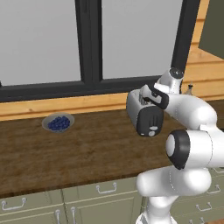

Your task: Start the toaster. Once the lever pops up, take the bread to the plate on the dining counter.

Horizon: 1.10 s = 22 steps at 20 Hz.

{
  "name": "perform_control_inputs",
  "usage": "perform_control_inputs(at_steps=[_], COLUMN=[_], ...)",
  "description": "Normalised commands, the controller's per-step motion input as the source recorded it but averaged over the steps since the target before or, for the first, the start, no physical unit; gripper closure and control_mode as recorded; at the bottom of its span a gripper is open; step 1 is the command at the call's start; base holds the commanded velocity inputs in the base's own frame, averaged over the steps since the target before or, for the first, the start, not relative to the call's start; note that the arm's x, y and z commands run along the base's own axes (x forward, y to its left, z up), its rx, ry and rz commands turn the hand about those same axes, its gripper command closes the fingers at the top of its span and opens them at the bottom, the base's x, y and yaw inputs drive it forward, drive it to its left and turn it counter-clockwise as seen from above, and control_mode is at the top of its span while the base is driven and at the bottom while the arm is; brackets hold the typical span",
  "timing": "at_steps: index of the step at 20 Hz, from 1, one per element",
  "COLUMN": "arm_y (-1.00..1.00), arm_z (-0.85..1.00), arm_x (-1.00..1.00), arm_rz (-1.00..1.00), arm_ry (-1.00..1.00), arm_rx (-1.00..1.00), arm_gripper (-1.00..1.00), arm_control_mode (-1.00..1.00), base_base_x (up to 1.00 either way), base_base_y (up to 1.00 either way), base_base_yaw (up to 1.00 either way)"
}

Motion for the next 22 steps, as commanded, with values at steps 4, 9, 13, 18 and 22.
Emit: perform_control_inputs(at_steps=[4,9,13,18,22], arm_y=[0.00,0.00,0.00,0.00,0.00], arm_z=[0.00,0.00,0.00,0.00,0.00], arm_x=[0.20,0.02,0.00,0.00,0.00], arm_rz=[0.04,0.00,0.00,0.00,0.00], arm_ry=[0.00,0.00,0.00,0.00,0.00], arm_rx=[0.00,0.00,0.00,0.00,0.00], arm_gripper=[-1.00,-1.00,-1.00,-1.00,-1.00], arm_control_mode=[-1.00,-1.00,-1.00,-1.00,-1.00], base_base_x=[0.00,0.00,0.00,0.00,0.00], base_base_y=[0.00,0.00,0.00,0.00,0.00], base_base_yaw=[0.00,0.00,0.00,0.00,0.00])
